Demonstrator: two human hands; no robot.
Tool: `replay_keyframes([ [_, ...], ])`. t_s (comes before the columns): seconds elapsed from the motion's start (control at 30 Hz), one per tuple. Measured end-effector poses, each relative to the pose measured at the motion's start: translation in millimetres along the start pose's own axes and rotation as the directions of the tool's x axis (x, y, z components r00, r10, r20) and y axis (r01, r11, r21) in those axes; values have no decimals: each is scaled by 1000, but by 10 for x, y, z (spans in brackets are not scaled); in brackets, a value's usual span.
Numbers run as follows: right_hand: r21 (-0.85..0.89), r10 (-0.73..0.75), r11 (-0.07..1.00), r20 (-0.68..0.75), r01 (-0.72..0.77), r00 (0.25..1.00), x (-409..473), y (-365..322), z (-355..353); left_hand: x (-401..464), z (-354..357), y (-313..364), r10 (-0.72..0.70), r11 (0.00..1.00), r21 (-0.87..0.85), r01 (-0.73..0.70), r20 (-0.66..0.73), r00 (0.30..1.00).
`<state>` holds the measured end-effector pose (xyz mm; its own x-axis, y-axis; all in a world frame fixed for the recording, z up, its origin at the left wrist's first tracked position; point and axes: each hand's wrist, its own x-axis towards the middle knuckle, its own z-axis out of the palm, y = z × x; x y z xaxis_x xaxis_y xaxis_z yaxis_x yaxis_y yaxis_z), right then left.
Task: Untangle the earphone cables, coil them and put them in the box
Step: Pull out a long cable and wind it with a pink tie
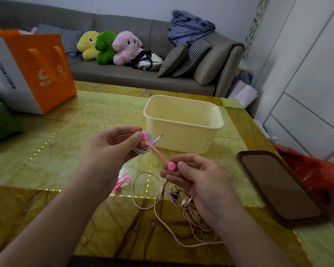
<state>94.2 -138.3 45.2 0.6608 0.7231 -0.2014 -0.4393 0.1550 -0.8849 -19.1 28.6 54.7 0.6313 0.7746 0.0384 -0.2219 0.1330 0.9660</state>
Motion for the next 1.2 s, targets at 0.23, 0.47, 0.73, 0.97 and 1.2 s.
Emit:
replay_keyframes([
  [0.23,80,14,997,69,-19,998,12,9,-32,39,-24,-5,-8,1000,-30,7,-45,999],
  [0.47,-156,29,987,31,-24,999,12,198,20,74,-84,75,-8,990,-142,-4,-79,997],
  [0.73,-384,12,923,62,13,998,133,518,306,144,-219,135,19,985,-167,-43,-146,989],
  [0.97,-686,47,722,177,89,983,400,933,594,196,-265,143,11,981,-188,-41,-162,987],
  [1.2,-814,-22,550,210,187,977,530,928,754,225,-330,190,8,977,-207,-43,-169,986],
])
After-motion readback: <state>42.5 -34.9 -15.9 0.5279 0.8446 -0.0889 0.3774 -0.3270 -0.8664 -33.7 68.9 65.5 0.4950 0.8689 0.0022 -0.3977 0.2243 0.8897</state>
